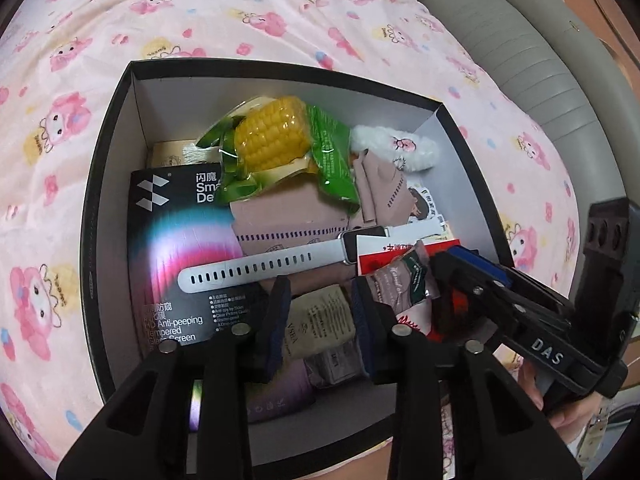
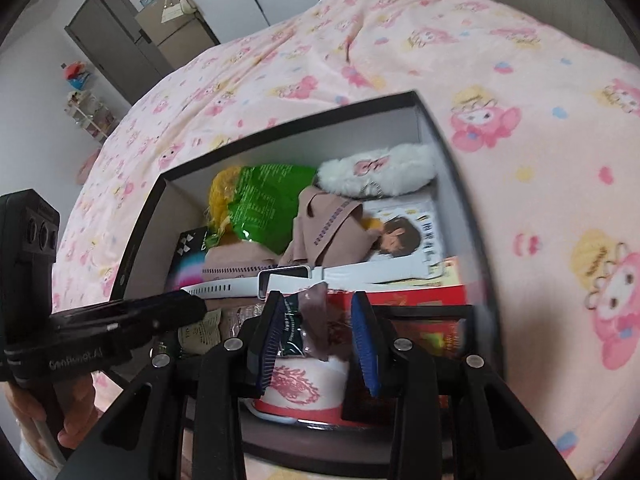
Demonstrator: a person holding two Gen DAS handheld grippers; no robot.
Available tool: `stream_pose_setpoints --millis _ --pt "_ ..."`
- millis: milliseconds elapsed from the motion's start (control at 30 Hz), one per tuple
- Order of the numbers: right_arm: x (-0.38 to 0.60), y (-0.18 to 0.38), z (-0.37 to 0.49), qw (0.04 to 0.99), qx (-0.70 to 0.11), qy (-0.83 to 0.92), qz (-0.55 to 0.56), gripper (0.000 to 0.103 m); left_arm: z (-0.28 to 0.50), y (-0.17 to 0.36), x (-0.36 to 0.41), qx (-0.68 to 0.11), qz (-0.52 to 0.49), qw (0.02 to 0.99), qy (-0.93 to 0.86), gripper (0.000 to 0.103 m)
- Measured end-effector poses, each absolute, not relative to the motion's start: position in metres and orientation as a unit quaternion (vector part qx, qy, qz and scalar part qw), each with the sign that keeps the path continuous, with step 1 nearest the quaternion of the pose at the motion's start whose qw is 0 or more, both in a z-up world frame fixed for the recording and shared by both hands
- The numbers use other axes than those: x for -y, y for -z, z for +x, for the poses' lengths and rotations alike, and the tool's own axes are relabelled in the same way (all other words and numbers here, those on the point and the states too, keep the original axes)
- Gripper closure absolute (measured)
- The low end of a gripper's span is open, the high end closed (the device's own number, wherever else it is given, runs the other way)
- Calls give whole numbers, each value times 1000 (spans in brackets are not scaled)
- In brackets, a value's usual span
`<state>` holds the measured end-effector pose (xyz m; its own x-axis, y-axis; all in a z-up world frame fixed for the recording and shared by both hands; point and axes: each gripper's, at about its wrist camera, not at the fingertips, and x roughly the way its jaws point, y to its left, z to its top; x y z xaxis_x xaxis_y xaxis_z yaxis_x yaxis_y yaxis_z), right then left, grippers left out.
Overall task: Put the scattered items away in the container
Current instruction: 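Lower the tube into the box and open the left gripper, then withdraw the left gripper up from the box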
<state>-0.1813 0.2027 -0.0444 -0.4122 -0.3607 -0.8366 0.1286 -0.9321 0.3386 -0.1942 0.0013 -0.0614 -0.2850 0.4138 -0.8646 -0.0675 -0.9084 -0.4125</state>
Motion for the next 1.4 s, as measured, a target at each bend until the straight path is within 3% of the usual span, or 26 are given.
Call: stream_pose_setpoints --millis 233,500,633,1000,1033,1133,1200,1267,1333,1400 --pt "-181 45 -188 142 64 843 514 72 -191 63 13 148 -568 123 -800 68" --pt "-181 63 -173 219 98 800 549 71 -191 65 17 152 -566 113 -802 67" --pt "-184 53 -164 194 80 826 524 71 -190 70 12 147 -583 137 -787 58" --pt "-193 39 -146 115 47 867 483 69 -165 53 12 129 -554 130 -812 56" --pt "-193 33 -142 101 41 876 470 67 -162 47 11 114 -538 115 -827 53" --pt "-196 13 -135 67 29 895 440 60 -147 22 8 47 -477 41 -877 29" --pt "-197 -4 -127 55 23 901 430 54 -129 -4 9 53 -445 42 -893 22" --pt "-193 -29 -108 45 -2 913 406 44 -113 -28 10 59 -413 41 -908 8" --pt "-191 -48 -88 32 -18 923 384 30 -96 -50 10 52 -378 23 -924 1" --pt "-188 -66 -71 27 -23 928 370 30 -78 -69 12 50 -358 17 -932 1"
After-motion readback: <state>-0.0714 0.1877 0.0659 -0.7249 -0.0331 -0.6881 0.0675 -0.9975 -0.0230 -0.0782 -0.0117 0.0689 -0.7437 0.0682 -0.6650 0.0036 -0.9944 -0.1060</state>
